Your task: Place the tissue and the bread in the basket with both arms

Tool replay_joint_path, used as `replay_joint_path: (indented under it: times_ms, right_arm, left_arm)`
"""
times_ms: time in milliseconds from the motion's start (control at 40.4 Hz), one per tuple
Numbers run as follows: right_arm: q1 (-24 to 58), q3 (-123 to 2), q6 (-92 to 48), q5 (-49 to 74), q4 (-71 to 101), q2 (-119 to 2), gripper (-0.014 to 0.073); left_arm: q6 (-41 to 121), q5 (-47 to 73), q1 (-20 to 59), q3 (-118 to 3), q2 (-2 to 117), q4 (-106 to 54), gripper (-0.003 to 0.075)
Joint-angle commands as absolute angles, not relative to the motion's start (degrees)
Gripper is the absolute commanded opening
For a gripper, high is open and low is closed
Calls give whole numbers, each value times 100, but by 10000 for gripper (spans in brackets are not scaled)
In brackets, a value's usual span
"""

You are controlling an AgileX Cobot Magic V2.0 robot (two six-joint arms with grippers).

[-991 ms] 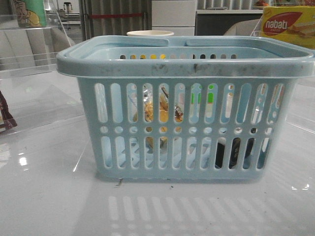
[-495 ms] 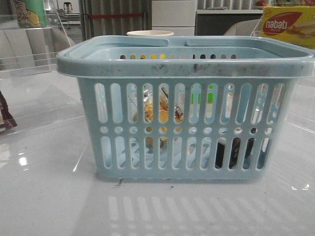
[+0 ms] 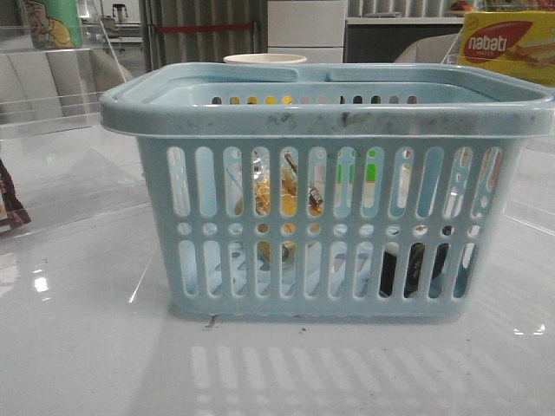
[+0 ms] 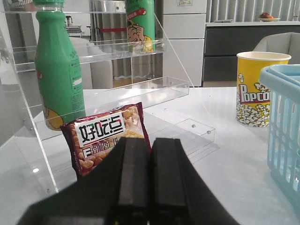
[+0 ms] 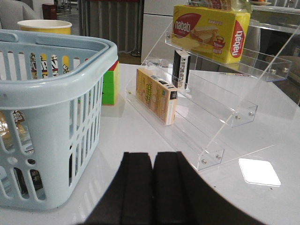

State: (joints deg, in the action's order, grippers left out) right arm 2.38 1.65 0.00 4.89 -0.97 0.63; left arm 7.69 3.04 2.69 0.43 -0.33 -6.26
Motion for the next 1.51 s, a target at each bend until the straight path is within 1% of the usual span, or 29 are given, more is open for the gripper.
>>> replay_joint_path:
  times_ms: [0,842,1040,1486]
  right_arm:
    - [200,170,-35,-39,-69,165,60]
    - [199,170,-35,-34,-69,170,60]
    - [199,170,-35,-345,-69,170,60]
    - [199,170,-35,-331,-69,170,60]
  left_arm:
    - [769,-195,235,36,-136,-684,94]
    - [769,-195,235,36,-136,-684,94]
    - [769,-195,235,36,-136,-684,94]
    - [769,-195,235,36,-136,-684,94]
